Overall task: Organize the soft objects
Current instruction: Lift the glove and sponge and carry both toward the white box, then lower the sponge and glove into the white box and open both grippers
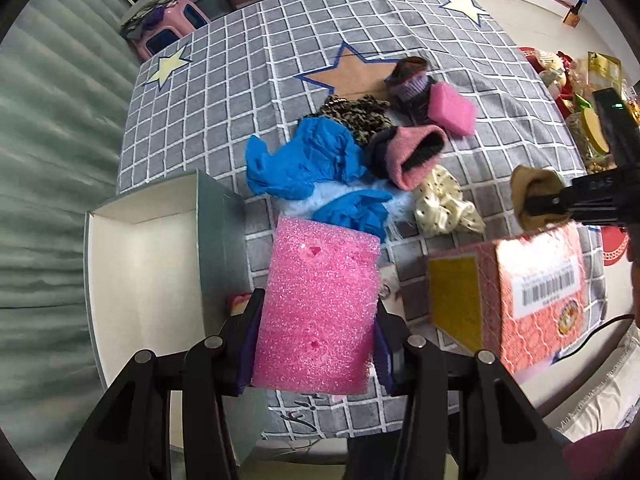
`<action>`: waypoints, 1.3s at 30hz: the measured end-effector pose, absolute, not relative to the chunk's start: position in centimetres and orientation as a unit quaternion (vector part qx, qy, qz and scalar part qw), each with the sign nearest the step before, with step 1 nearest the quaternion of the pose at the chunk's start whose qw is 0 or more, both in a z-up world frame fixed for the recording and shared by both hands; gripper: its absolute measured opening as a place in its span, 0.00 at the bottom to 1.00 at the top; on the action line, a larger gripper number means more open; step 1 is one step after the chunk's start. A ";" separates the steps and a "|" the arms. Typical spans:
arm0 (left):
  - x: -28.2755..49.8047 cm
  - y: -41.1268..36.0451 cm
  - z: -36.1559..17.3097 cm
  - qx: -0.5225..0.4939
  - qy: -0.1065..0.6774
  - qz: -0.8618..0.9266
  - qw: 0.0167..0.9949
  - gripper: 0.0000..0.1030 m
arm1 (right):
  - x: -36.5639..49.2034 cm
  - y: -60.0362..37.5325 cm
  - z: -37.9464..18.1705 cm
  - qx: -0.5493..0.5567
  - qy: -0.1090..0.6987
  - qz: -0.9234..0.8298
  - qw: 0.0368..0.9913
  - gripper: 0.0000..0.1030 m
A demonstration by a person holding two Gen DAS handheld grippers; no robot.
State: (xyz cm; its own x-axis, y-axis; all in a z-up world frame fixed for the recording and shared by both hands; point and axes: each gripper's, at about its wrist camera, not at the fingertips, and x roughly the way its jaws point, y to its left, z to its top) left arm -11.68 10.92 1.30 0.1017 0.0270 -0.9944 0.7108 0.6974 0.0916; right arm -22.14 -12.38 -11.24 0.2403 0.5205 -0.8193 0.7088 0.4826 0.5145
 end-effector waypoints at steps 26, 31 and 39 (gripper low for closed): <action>-12.0 22.0 2.8 0.299 0.569 -0.369 0.671 0.49 | -31.3 5.0 -1.0 0.454 0.604 -0.124 0.643 0.16; -9.3 27.0 2.4 0.279 0.574 -0.329 0.696 0.49 | -26.5 8.8 0.4 0.398 0.620 -0.085 0.671 0.16; -6.5 34.2 0.6 0.213 0.611 -0.247 0.721 0.49 | -17.6 14.8 2.2 0.297 0.646 0.001 0.703 0.16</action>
